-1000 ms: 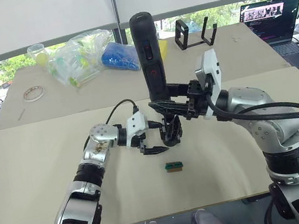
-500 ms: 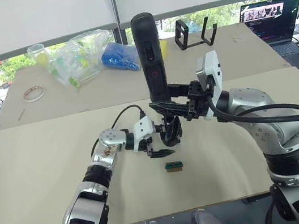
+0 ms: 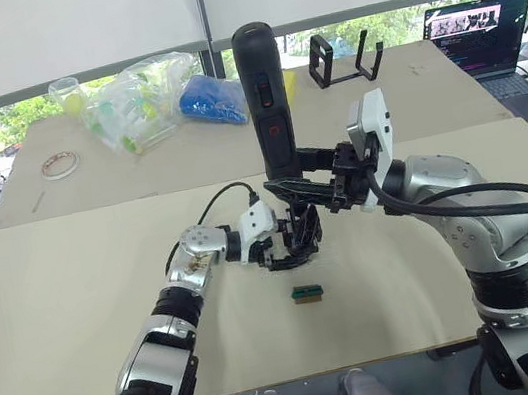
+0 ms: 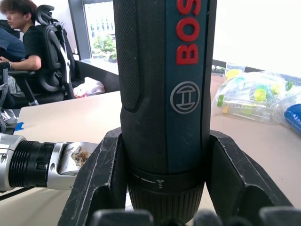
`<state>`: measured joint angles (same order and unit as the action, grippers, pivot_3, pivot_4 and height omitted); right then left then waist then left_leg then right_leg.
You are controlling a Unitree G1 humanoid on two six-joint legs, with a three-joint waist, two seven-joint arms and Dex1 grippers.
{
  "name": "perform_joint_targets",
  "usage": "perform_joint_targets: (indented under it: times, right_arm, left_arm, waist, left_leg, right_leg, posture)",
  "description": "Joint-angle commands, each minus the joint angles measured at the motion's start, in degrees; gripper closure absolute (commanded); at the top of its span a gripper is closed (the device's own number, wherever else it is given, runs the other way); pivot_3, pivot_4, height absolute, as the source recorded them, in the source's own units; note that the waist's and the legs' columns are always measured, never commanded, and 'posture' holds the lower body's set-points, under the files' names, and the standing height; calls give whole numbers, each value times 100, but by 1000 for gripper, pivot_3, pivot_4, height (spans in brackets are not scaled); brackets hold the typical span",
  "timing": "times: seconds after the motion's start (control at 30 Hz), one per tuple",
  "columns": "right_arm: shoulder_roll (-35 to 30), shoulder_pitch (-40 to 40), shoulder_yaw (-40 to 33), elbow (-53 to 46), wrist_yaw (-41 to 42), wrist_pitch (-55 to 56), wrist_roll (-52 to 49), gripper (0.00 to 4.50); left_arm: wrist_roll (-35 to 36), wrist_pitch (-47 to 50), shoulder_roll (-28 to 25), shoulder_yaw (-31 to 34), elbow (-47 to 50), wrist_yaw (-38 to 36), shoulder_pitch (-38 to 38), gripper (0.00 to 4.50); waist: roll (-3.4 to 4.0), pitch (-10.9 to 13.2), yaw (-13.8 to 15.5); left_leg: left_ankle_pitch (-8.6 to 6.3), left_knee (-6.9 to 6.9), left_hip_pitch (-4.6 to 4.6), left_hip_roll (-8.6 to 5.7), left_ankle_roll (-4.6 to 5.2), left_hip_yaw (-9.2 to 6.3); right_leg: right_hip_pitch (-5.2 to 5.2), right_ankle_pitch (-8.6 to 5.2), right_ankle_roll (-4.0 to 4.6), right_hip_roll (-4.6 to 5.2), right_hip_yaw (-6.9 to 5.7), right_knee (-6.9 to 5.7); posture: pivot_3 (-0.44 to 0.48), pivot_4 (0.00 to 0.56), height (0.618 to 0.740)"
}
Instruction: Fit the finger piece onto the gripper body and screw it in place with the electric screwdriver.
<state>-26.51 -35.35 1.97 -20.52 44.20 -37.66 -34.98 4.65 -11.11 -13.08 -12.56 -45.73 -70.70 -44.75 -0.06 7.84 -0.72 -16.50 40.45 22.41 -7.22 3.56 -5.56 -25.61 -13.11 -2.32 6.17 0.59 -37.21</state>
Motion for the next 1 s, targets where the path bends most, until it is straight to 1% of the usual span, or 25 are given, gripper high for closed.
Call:
perform_joint_targets:
  times: [0.03, 0.47, 0.77, 1.0]
  right_arm:
    - [-50, -8, -72, -201, 64, 222, 6, 2593]
    - [-83, 226, -23, -73, 226, 455, 70, 2593]
    - [-132, 318, 115, 144, 509, 510, 92, 2593]
    - [-4, 329, 169, 436, 525, 793, 223, 2593]
  left_arm:
    - [-14, -142, 7, 41, -40, -21, -175, 2202]
    - [-226, -489, 6, -40, -554, -6, -273, 2201]
    - [-258, -568, 20, -31, -641, 24, -294, 2201]
    - [-260, -590, 11, -25, -613, 35, -265, 2201]
  waist:
    - [0, 0, 0]
    - [-3, -2, 1]
    - [-6, -5, 5]
    - [-24, -18, 4]
  left_leg:
    - [0, 0, 0, 0, 0, 0]
    - [0, 7, -4, 1, 0, 0]
    - [0, 12, -11, 1, 0, -1]
    - [-1, 12, -14, 1, 0, -2]
  right_leg:
    - [1, 0, 0, 0, 0, 0]
    - [8, 0, 0, -1, 0, 2]
    - [20, 0, 0, -1, 0, 3]
    - [24, 0, 0, -1, 1, 3]
  posture:
    - [0, 150, 740]
    - [0, 150, 740]
    - [0, 150, 740]
    - [0, 150, 740]
